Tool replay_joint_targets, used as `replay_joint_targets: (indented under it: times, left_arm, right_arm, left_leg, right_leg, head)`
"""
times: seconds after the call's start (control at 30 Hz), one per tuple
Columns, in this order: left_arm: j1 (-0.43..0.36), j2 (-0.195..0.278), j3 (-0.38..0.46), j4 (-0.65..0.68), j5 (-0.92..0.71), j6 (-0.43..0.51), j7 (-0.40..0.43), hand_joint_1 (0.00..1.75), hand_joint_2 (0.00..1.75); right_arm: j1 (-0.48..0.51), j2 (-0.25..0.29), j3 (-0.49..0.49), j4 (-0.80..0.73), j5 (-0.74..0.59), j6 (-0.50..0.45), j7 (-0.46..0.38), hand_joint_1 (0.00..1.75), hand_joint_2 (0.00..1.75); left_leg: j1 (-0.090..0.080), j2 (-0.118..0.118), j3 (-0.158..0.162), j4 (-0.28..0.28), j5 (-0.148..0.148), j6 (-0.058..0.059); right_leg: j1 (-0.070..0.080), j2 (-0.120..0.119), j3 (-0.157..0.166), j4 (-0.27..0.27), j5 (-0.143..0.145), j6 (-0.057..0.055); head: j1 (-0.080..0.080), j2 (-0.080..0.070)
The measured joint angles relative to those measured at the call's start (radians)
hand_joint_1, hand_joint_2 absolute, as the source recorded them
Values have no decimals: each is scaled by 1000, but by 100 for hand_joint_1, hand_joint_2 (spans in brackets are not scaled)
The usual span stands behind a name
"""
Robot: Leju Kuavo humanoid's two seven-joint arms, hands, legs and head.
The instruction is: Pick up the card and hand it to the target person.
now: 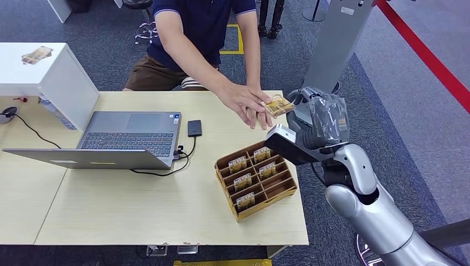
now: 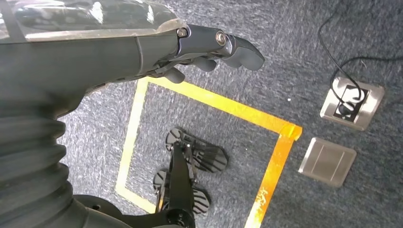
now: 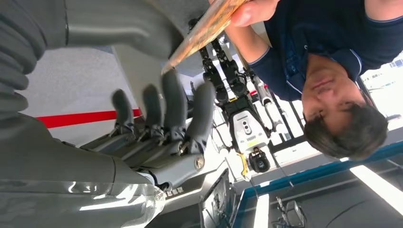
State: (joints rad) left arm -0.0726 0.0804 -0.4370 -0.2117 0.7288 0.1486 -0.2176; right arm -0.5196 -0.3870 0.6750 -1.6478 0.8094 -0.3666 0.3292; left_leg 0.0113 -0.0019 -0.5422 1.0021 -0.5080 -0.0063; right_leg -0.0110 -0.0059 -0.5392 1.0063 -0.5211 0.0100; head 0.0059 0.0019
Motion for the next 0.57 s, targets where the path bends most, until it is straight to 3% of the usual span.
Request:
replay_joint_targets:
  times: [0.07, 0.3, 0.43, 0.57]
  left_arm:
    - [1, 0, -2, 0, 8, -12, -4, 0, 0]
    - [6, 1, -3, 0, 35, 4, -7, 0, 0]
    - [8, 2, -3, 0, 45, 13, -8, 0, 0]
    - [9, 2, -3, 0, 62, 24, -3, 0, 0]
  right_arm:
    - [0, 1, 3, 6, -1, 0, 0, 0, 175]
    - [3, 8, 6, 20, -96, 4, -8, 0, 175]
    - [29, 8, 2, 15, -271, 14, -47, 0, 175]
    - [83, 5, -14, -3, -531, 22, -136, 0, 175]
  left_leg:
    - [0, 0, 0, 0, 0, 0]
    - [0, 0, 0, 0, 0, 0]
    - [0, 0, 0, 0, 0, 0]
    - [0, 0, 0, 0, 0, 0]
  right_leg:
    - [0, 0, 0, 0, 0, 0]
    - [0, 0, 0, 0, 0, 0]
    - [0, 0, 0, 0, 0, 0]
    - [0, 0, 0, 0, 0, 0]
  head:
    - [0, 0]
    - [0, 0]
    - [0, 0]
    - [0, 0]
